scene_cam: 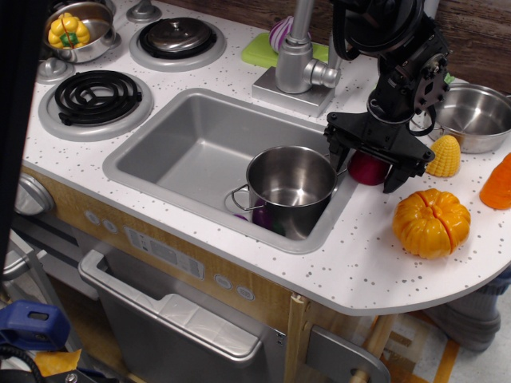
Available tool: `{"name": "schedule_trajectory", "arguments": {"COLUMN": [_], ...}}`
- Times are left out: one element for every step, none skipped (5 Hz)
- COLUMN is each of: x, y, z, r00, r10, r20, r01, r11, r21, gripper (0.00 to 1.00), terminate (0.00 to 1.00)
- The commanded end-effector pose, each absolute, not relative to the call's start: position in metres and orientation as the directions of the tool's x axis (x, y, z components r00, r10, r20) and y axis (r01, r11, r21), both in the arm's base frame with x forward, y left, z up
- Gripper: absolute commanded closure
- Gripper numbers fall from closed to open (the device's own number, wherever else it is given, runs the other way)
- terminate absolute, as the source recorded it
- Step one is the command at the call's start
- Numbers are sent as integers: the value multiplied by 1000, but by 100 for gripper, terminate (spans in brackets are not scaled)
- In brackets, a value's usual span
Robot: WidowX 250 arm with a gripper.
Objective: Put sweet potato in pot which is in sink
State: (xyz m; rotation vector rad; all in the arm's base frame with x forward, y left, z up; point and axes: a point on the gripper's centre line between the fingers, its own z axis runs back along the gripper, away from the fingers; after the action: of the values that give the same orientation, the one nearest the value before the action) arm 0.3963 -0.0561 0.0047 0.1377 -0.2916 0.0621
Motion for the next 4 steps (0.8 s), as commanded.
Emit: {"name": "schedule_trajectory", "arguments": {"x": [411, 413, 413, 406], "y": [-54, -55, -53, -49], "z": [42, 46, 49, 64], "r00": [927, 933, 939, 938], "r10": [32, 16, 9, 16], "r20": [373, 358, 343, 346], "r01": [-79, -70, -61, -80], "r11": [991, 988, 988, 982], "r21": [111, 138, 142, 172], "gripper": [0, 100, 100, 100], "terminate": [0, 0, 0, 0]}}
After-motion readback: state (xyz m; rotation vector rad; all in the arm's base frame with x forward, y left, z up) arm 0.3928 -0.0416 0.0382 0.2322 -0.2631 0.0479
